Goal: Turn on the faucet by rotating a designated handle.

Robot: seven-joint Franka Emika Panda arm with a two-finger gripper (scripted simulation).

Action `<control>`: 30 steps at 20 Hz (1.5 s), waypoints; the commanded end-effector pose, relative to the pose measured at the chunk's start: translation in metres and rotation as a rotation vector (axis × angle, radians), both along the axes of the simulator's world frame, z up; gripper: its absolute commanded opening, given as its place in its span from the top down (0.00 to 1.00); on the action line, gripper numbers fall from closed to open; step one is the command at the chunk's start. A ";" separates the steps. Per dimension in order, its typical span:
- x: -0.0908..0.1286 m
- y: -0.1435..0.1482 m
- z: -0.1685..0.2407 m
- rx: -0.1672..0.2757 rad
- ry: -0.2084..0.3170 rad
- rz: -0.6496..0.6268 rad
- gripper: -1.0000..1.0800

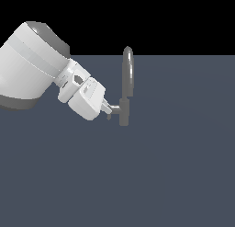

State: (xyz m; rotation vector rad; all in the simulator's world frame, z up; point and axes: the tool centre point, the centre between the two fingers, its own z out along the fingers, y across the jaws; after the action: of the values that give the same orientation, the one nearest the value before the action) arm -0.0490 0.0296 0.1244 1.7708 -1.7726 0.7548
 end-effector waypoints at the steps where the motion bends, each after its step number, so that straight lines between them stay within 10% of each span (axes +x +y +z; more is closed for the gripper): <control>1: -0.015 -0.001 -0.020 -0.005 0.023 -0.005 1.00; 30: 0.033 -0.001 -0.087 -0.006 0.012 -0.004 1.00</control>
State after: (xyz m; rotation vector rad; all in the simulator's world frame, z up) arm -0.0143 0.0352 0.0677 1.7600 -1.8014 0.7592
